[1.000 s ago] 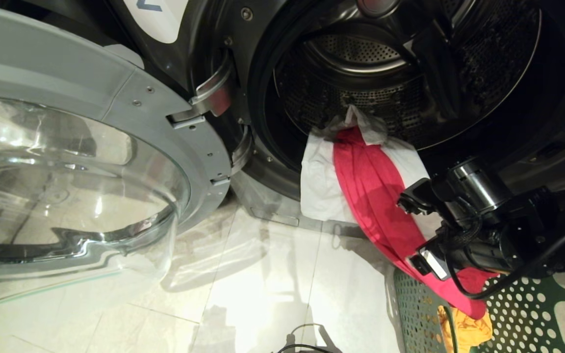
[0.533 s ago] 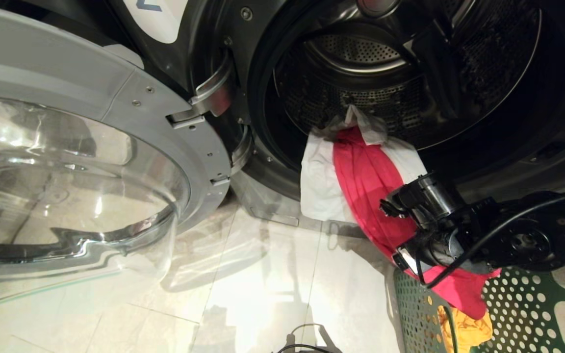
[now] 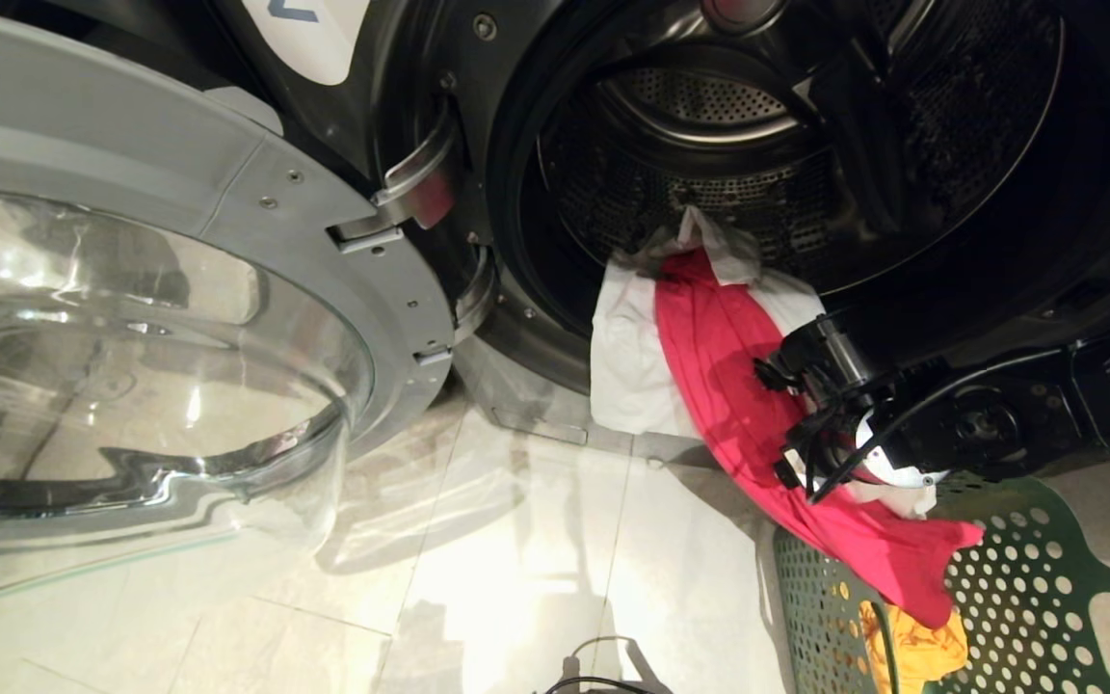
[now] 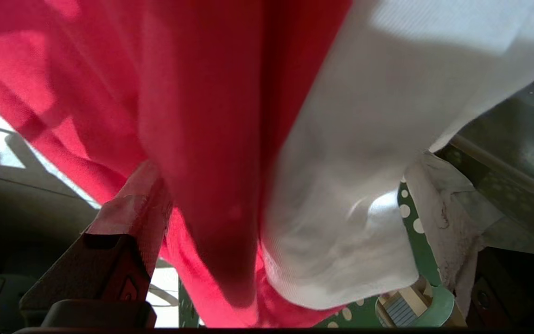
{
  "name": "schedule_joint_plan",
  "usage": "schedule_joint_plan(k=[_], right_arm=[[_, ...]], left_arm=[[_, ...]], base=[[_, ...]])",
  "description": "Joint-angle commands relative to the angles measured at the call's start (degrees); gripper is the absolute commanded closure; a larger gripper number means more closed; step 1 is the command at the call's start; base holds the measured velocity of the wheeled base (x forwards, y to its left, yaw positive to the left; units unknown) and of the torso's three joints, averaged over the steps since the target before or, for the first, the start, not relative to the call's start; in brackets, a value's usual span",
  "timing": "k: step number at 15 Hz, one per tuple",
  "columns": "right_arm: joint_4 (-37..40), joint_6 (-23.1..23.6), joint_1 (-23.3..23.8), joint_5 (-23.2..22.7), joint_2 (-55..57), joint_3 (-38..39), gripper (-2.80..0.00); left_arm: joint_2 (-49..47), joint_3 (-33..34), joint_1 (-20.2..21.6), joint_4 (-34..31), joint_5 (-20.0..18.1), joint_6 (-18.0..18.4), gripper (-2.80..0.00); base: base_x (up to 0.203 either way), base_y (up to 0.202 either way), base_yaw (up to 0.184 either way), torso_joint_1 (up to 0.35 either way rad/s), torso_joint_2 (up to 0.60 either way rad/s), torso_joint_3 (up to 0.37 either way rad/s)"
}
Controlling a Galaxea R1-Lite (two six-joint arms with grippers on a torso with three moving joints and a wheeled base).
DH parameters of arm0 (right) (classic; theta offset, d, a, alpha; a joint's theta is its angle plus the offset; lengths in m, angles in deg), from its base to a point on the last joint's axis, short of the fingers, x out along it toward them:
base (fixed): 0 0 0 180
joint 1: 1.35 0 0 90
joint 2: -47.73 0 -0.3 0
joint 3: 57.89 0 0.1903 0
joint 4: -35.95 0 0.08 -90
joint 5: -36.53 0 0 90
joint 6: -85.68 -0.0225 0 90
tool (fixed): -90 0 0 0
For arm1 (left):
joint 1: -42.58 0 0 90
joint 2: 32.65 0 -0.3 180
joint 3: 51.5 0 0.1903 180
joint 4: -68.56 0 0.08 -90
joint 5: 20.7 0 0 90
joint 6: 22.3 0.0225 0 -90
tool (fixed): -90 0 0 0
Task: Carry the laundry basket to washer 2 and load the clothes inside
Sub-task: Place the clothes into the washing machine
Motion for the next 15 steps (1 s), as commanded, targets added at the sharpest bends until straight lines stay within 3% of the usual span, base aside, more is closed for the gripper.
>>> schedule_joint_plan(k=[1,7,8,15], right_arm=[[-0.10,0.05,0.84,0.25,1.09,-0.72,-2.80],[-0.69,-0.11,1.76,1.36,2.46,-1.56,-2.80],[-0.69,-0.11,1.67,1.36,2.63,-1.47,0.00],[0.85,-4.23,1.62,1.29,3.02,-1.76,0.00]], left_arm=[[-0.05,0.00,0.02,0.00,0.07,-0.02,0.00],[-0.05,0.00,0.02,0.02,0.01,-0.02,0.00],[-0.05,0.00,0.02,0.04,-0.02,-0.02,0.00],[-0.05,0.00,0.02,0.04,0.07,-0.02,0.00]], base=[[0.000,0.000,0.000,0.000,0.00,0.000],[0.000,0.000,0.000,0.000,0.00,0.000],[0.000,0.000,0.000,0.000,0.00,0.000],[0.000,0.000,0.000,0.000,0.00,0.000]])
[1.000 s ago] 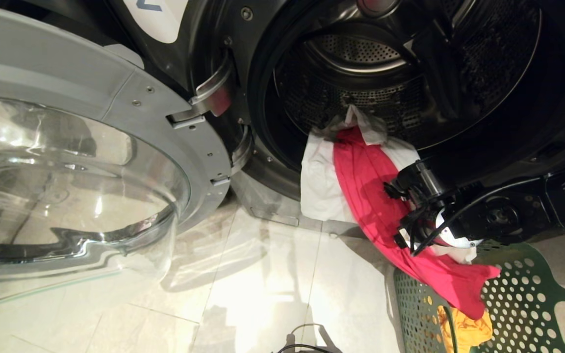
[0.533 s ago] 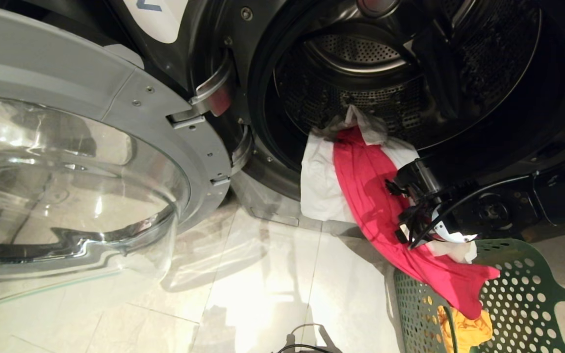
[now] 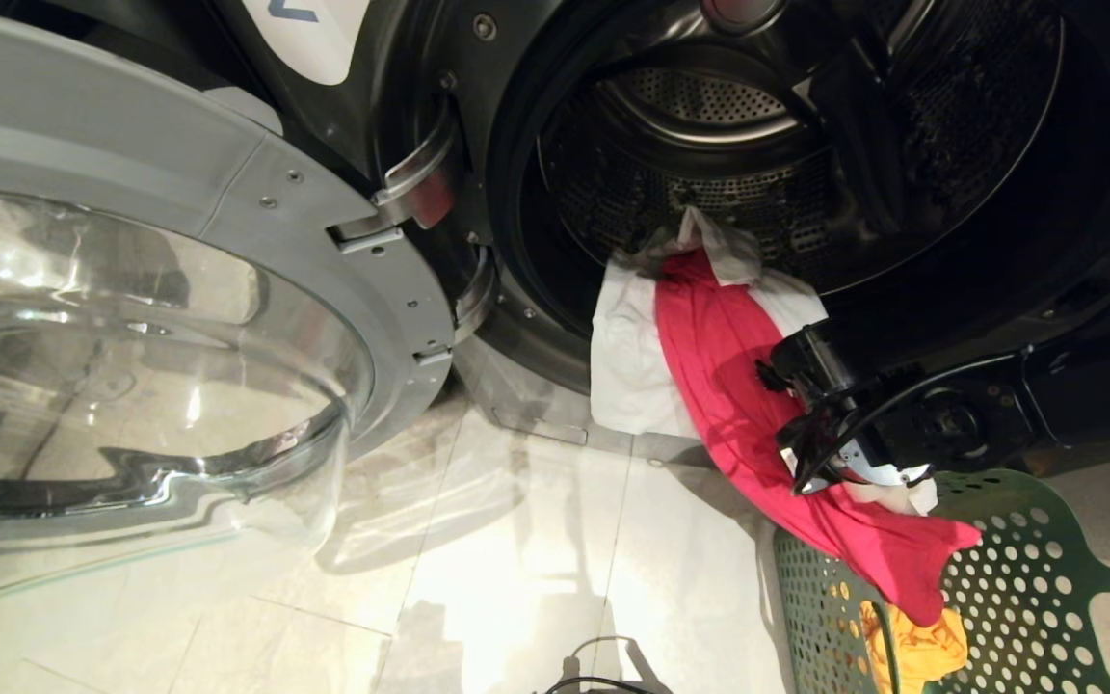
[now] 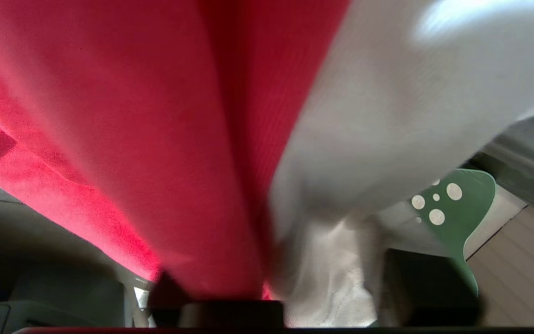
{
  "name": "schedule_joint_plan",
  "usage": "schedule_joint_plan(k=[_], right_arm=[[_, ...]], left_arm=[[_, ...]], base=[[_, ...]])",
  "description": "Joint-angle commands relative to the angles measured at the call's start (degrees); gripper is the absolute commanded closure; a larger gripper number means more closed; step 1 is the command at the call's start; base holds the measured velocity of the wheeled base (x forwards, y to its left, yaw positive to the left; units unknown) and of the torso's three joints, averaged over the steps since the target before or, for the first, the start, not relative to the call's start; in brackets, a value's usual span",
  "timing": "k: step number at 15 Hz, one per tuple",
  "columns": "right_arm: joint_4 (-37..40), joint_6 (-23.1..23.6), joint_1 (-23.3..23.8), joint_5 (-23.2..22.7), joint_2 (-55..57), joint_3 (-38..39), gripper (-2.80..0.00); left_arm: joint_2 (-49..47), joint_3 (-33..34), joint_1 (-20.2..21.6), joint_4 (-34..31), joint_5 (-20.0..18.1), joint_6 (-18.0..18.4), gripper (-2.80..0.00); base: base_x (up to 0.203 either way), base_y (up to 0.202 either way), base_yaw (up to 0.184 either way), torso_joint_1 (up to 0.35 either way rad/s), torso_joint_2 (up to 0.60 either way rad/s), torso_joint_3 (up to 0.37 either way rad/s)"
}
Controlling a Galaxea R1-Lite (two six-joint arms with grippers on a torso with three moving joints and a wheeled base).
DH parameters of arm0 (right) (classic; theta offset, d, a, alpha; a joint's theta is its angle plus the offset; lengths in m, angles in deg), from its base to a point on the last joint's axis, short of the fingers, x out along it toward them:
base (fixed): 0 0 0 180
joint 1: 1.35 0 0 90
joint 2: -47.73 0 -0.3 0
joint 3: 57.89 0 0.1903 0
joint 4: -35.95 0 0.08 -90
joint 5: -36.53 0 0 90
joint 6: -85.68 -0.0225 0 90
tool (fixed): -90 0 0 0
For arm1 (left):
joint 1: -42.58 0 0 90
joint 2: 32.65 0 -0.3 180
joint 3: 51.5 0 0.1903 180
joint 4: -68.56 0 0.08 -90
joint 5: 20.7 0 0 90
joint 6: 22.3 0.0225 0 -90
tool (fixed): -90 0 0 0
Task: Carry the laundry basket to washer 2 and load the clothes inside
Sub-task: Place the clothes into the washing machine
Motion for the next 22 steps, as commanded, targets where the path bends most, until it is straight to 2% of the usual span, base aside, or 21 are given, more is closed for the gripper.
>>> schedule_joint_plan(k=[1,5,9,11,17,19,22], right_arm=[[3.20,0.25,-0.16,0.13,-1.60,-0.68,0.00],[17.67,0.29,-1.72,-0.30,-4.65,-9.82,0.00],[33.06,1.47,-6.60,-0.53,-8.78,-16.73,0.00],[35.92,1.30,-9.28,-0.71,-8.78,-20.75,0.00],[35.66,-3.19,-14.69,0.45,-1.03,-38.24,0.00],[31.39,-4.20,-15.27,5.46,2.59,-41.89,0.00],[17.81,-4.28,-15.35,17.27,6.55,-42.31,0.00]], left_arm=[[-0.05,0.00,0.02,0.07,-0.04,-0.02,0.00],[-0.05,0.00,0.02,-0.02,0.04,-0.02,0.00],[-0.05,0.00,0.02,0.07,0.00,-0.02,0.00],[-0.05,0.00,0.02,0.01,0.01,-0.02,0.00],[-0.05,0.00,0.02,0.02,0.04,-0.02,0.00],[-0.05,0.00,0.02,0.06,-0.04,-0.02,0.00],[-0.05,0.00,0.02,0.01,0.04,-0.02,0.00]], base=[[0.000,0.000,0.000,0.000,0.00,0.000],[0.000,0.000,0.000,0.000,0.00,0.000],[0.000,0.000,0.000,0.000,0.00,0.000],[0.000,0.000,0.000,0.000,0.00,0.000],[0.000,0.000,0.000,0.000,0.00,0.000],[0.000,0.000,0.000,0.000,0.00,0.000],[0.000,0.000,0.000,0.000,0.00,0.000]])
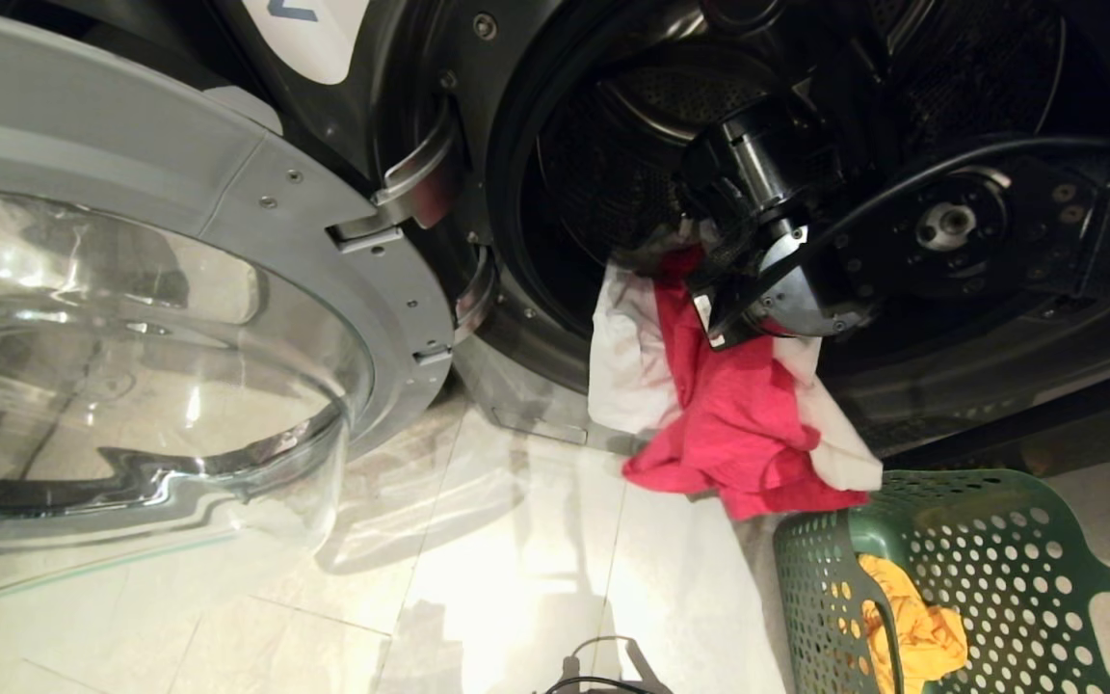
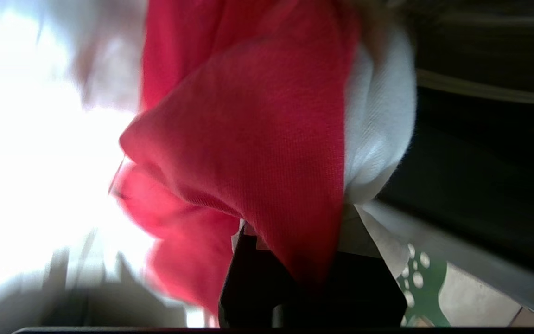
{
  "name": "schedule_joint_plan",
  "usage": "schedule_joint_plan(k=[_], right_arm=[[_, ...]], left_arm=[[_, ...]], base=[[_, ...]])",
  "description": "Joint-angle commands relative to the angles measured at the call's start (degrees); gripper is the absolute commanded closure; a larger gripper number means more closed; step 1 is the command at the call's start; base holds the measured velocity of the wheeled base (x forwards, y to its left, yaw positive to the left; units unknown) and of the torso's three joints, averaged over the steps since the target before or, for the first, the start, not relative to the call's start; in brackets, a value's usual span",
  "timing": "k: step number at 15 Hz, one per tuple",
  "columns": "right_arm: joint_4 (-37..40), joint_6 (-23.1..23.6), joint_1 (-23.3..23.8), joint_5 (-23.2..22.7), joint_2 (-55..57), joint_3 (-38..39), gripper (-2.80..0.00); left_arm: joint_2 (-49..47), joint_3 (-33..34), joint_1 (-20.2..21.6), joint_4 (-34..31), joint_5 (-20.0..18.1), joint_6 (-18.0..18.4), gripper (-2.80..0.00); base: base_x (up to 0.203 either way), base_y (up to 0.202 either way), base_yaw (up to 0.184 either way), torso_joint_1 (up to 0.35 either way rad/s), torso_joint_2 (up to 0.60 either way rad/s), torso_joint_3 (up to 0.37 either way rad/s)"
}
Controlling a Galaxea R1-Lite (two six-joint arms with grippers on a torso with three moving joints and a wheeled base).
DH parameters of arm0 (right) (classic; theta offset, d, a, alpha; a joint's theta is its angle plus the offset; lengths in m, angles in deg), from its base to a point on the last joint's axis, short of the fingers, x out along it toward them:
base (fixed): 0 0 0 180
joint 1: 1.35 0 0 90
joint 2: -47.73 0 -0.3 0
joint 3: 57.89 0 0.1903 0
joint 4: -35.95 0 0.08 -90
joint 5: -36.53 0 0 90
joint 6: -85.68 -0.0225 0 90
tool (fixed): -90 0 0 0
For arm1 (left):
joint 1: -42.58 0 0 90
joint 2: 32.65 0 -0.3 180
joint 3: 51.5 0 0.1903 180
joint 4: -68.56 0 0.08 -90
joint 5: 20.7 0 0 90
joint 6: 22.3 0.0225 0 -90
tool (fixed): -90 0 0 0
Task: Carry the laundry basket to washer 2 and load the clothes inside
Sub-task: Place the clothes into the washing machine
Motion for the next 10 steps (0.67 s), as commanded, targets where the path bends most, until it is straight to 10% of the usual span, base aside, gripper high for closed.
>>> schedule_joint_plan(k=[1,6,10], right_arm=[[-8.27,0.03,-0.05,8.17,4.38,-0.57,0.00],[-23.38,7.80,0.63,8.99,4.97,-1.22,0.00],[-50.73,31.17,1.88,3.44,6.43,-1.13,0.00]], left_arm=[[-0.06,0.00,0.02,-0.01,0.07,-0.03,0.00],[-0.06,0.00,0.02,0.00,0.06,-0.03,0.00],[-0.06,0.00,0.02,0.07,0.04,-0.03,0.00]], base=[[0.000,0.000,0.000,0.000,0.00,0.000],[0.000,0.000,0.000,0.000,0.00,0.000],[0.000,0.000,0.000,0.000,0.00,0.000]])
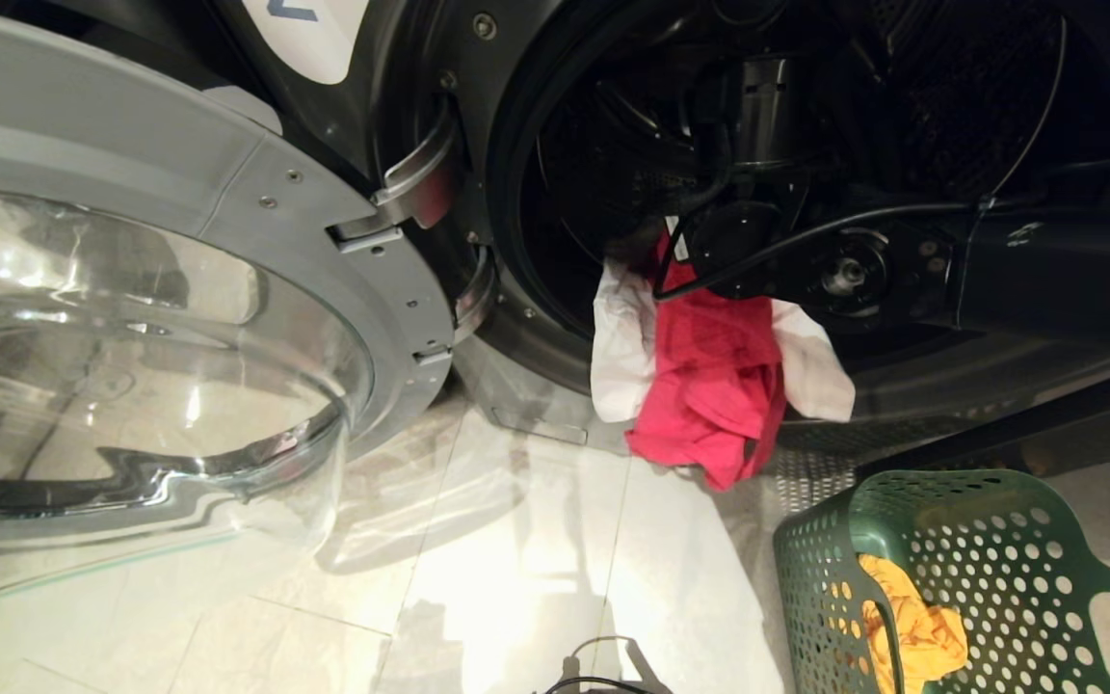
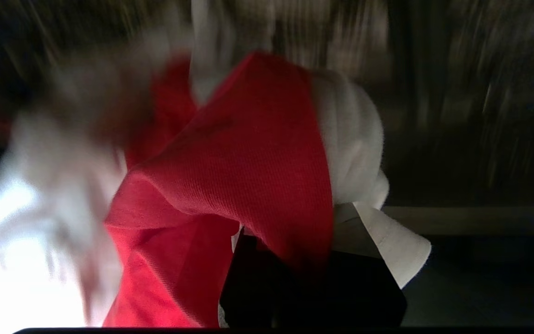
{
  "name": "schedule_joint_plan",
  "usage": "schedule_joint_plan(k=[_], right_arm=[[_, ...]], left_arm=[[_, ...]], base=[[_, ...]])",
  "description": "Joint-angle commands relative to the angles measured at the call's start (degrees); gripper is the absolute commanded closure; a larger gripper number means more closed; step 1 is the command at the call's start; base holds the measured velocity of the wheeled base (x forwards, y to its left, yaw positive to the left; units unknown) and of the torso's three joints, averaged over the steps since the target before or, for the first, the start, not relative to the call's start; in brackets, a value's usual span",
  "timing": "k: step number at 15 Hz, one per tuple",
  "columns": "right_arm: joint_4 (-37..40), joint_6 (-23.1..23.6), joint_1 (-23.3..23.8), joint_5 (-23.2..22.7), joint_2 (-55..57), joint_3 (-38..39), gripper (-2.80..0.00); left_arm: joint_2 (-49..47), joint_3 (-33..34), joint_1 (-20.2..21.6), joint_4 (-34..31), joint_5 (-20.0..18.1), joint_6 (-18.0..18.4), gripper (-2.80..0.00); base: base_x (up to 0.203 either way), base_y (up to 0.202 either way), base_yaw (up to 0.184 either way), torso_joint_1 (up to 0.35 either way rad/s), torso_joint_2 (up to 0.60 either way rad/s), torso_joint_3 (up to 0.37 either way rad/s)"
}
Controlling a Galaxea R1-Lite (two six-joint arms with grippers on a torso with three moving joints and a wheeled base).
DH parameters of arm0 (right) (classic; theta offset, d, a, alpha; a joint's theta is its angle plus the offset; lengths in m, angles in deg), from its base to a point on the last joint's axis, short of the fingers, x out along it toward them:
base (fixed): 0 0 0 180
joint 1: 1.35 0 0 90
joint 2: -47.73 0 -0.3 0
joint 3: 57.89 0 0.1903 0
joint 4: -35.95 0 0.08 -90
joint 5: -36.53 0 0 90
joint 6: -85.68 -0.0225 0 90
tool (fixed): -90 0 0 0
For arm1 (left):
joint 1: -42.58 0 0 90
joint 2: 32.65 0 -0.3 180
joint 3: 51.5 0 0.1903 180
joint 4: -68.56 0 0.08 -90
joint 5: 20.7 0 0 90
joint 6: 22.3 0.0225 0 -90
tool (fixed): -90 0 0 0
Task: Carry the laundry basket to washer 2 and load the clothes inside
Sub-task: Place the clothes into the washing machine
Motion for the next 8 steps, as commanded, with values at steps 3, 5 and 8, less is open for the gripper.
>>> schedule_joint_plan(k=[3,5,8], right_arm=[[-30.36,24.79,1.94,-12.89,2.86,0.20,0.00],[-39.82,32.07,3.39,-21.09,3.74,0.26,0.00],[-48.35,35.69,5.72,-28.04,3.95,0.88,0.00]], left_arm=[[-0.06,0.00,0.02,0.00,0.05,-0.02,0.00],[-0.06,0.00,0.02,0.06,-0.02,-0.02,0.00],[-0.06,0.00,0.02,-0.01,0.07,-0.02,0.00]], base=[[0.000,0.000,0.000,0.000,0.00,0.000],[0.000,0.000,0.000,0.000,0.00,0.000],[0.000,0.000,0.000,0.000,0.00,0.000]])
